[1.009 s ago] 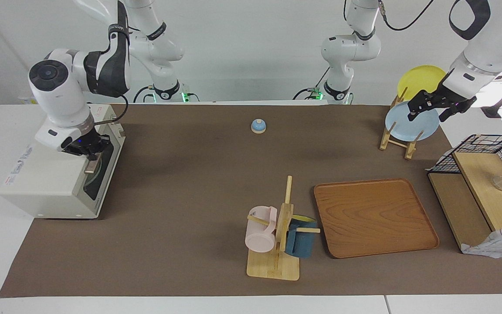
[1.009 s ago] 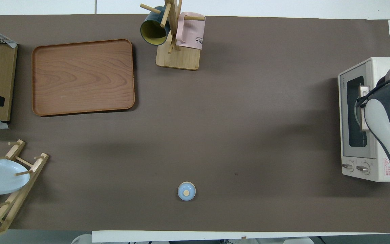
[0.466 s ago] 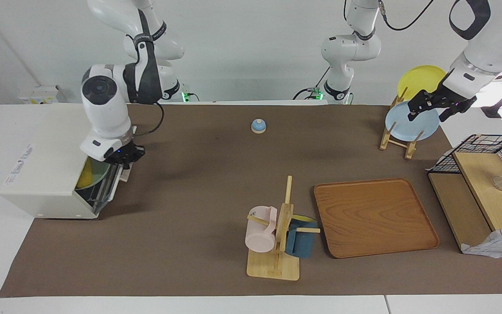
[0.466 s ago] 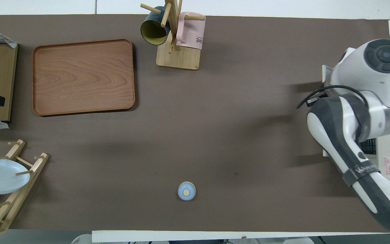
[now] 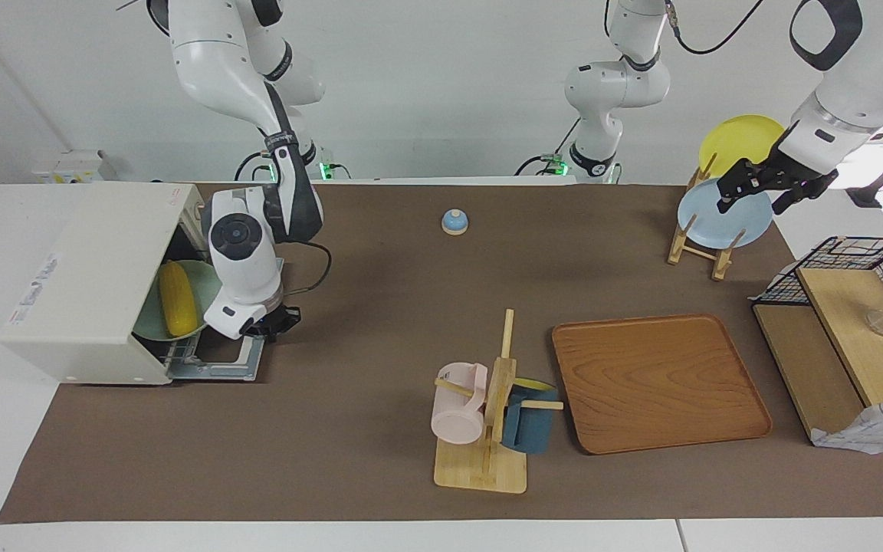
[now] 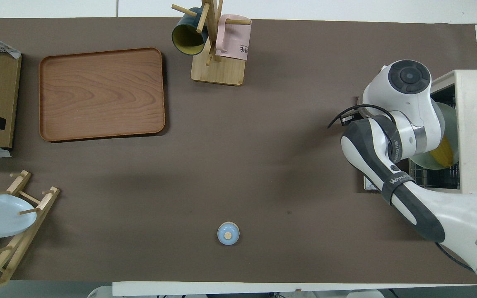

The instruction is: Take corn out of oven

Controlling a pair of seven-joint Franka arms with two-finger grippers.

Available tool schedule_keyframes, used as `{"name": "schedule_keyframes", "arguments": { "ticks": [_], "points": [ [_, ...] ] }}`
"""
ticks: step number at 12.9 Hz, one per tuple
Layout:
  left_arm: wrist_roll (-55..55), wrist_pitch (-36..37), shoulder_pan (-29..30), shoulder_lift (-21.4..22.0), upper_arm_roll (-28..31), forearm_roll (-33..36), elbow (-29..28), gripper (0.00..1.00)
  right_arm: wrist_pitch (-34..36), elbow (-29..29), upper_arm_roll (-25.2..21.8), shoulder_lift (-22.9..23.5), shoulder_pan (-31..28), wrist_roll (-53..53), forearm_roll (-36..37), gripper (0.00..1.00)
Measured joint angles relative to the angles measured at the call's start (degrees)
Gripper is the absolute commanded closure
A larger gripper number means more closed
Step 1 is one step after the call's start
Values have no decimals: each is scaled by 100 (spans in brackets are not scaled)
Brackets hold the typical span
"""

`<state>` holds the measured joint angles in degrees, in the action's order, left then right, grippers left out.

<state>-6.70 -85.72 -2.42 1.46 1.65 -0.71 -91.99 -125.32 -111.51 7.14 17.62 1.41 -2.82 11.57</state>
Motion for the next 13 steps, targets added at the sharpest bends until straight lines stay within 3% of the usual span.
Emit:
{"name": "schedule_keyframes", "arguments": {
  "ticks": [4, 6, 10, 11, 13],
  "points": [
    [0, 0, 0, 0, 0, 0, 0, 0, 942, 390, -56, -366, -57, -49, -41, 50],
    [0, 0, 0, 0, 0, 0, 0, 0, 1348, 382, -72, -601, -298, -6, -45, 48],
    [0, 0, 0, 0, 0, 0, 0, 0, 1428, 193, -80, -652, -723, 185, -80, 48],
    [0, 0, 0, 0, 0, 0, 0, 0, 1415, 125, -80, -653, -742, 203, -85, 50],
    [0, 0, 0, 0, 0, 0, 0, 0, 1308, 3, -80, -662, -761, 299, -88, 68]
  ]
}}
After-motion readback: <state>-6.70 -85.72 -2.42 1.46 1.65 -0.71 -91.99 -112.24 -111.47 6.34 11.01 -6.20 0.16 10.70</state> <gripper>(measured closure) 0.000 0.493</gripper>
